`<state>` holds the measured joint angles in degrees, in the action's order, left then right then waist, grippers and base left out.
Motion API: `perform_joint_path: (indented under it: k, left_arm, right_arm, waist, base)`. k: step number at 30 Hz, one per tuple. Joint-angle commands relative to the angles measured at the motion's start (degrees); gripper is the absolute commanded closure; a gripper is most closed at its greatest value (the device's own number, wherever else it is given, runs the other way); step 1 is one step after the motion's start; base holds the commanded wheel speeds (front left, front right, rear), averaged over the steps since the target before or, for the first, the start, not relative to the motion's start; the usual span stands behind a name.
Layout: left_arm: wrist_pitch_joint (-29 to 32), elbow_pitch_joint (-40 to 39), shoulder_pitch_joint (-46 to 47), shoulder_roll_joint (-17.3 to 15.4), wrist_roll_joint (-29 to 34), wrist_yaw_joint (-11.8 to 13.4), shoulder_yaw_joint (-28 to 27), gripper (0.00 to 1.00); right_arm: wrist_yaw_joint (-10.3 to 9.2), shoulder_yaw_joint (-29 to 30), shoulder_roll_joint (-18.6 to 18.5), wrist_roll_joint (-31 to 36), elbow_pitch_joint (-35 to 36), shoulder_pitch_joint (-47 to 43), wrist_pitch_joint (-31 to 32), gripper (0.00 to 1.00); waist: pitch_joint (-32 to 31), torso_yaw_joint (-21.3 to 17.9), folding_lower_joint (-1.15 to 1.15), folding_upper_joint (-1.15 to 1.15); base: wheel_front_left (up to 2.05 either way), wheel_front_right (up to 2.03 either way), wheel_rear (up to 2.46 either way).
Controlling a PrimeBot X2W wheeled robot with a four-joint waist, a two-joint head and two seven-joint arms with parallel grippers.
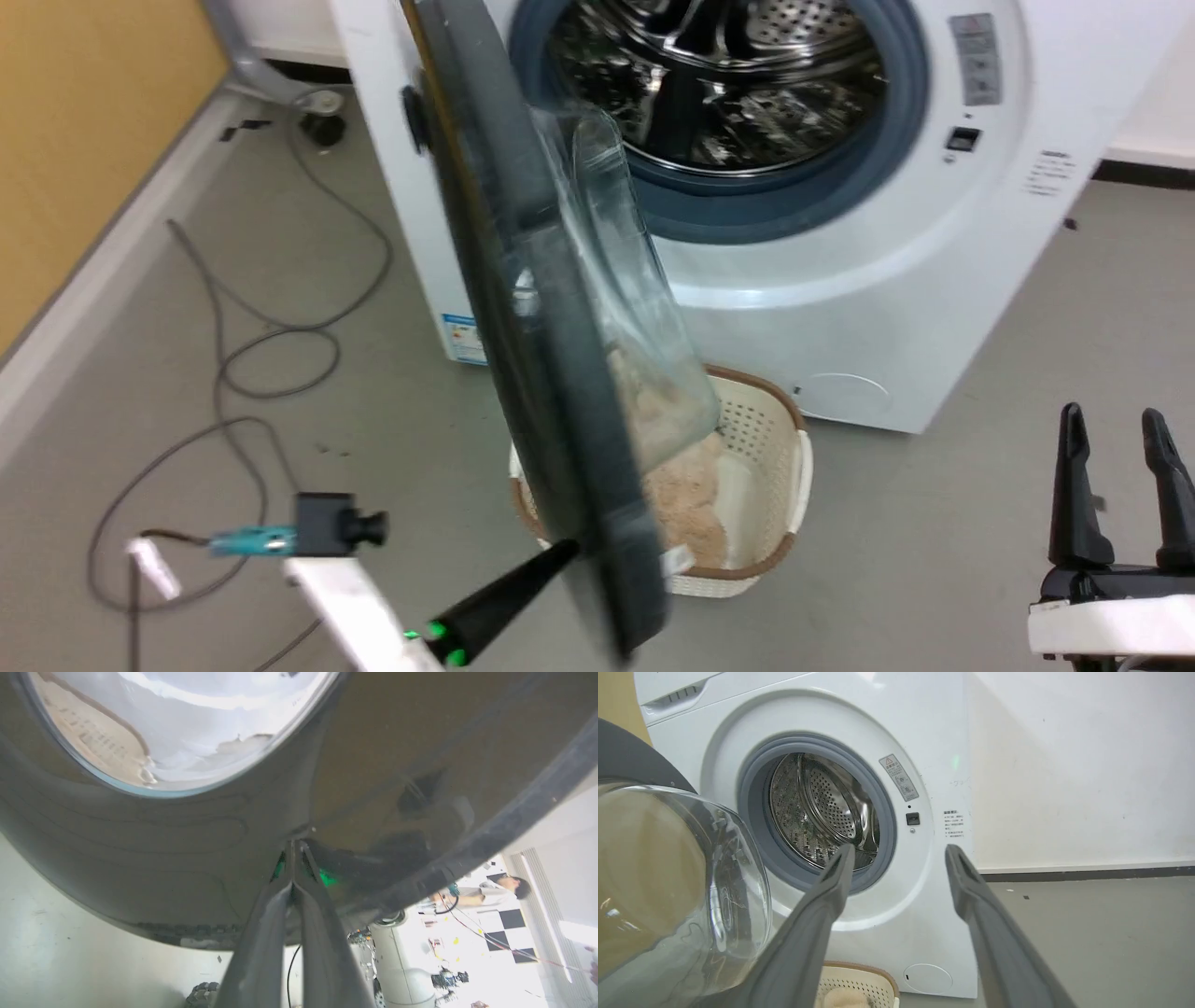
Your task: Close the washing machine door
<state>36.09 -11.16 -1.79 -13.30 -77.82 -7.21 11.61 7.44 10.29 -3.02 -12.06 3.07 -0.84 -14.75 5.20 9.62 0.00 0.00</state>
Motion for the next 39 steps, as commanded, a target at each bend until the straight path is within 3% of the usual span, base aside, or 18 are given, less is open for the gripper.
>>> perform_joint_path:
  k: [1,12,23,32,38,39]
  left_arm:
    - [-0.91,0.76,1.48,0.19,0.09,-0.27,0.88,1.00]
    - [-8.88,9.88,10.66,3.78,-1.36,-0.27,13.49,1.00]
    - [-22.03,20.58,21.60,4.40,-1.27,-0.27,17.44,1.00]
    - [-29.05,24.68,25.66,4.02,-3.26,-0.27,20.54,1.00]
    - [-38.11,25.48,24.77,0.52,-0.44,-0.27,22.14,0.99]
    - [-40.05,25.53,24.57,-0.38,1.00,-0.27,22.90,0.18]
  right_arm:
    - [0.05,-0.25,0.14,0.49,-0.12,-0.07,-0.25,0.00]
    - [0.05,-0.57,0.14,0.82,-0.20,1.60,-0.25,0.00]
    - [0.05,-0.70,0.14,0.21,-0.17,3.69,-0.25,0.00]
    - [0.05,-1.05,0.14,-0.31,-0.61,4.05,-0.25,0.00]
    - [0.05,-0.69,0.14,-0.39,-0.81,3.45,-0.25,0.00]
    - [0.05,-0.54,0.14,-0.32,-0.84,3.36,-0.25,0.00]
  waist:
    - [0.37,-1.64,0.00,0.00]
    - [2.90,-10.18,0.00,0.00]
    - [6.28,-17.44,0.00,0.00]
    - [6.88,-19.80,0.00,0.00]
    - [5.55,-19.50,0.00,0.00]
    - [5.23,-19.28,0.00,0.00]
  base:
    - [0.00,0.00,0.00]
    - [0.00,0.00,0.00]
    - [0.00,0.00,0.00]
    - [0.00,0.00,0.00]
    - [0.00,0.00,0.00]
    - [0.00,0.00,0.00]
